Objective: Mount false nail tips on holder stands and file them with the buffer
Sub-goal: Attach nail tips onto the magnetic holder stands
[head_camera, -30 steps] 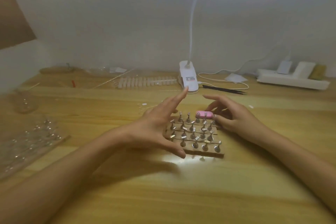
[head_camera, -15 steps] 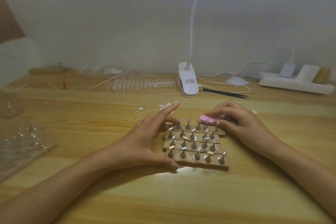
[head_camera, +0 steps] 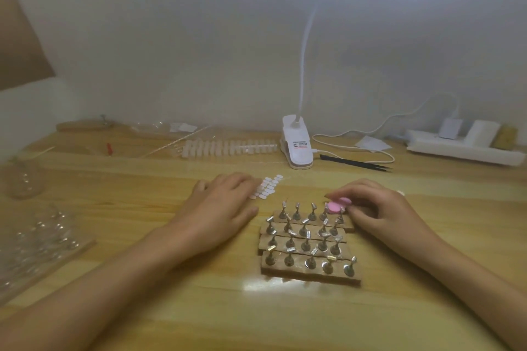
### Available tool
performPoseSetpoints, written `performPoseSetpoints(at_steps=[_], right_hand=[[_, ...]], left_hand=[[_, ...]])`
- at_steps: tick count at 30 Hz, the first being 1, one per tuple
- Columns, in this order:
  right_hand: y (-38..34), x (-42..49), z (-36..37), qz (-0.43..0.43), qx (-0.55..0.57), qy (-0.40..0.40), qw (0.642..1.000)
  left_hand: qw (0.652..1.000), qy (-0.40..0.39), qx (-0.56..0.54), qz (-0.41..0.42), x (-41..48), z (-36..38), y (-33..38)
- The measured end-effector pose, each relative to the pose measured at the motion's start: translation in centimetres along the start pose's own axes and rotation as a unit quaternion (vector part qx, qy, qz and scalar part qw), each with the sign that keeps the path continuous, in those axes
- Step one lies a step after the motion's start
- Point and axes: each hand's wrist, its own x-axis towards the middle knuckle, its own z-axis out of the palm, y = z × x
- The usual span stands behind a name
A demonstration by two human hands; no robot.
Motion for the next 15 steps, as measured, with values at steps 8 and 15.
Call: performPoseSetpoints(at_steps=[8,15], right_hand=[[0.3,0.0,0.2,0.018,0.036,0.052,0.998],[0.3,-0.1,-0.1,0.007,0.029,0.171,0.985]], left_hand=[[0.984,0.167,-0.042,0.051,0.7,0.5,0.5],[0.965,0.157,-0.205,0.048,0.8,1.1,-2.0]])
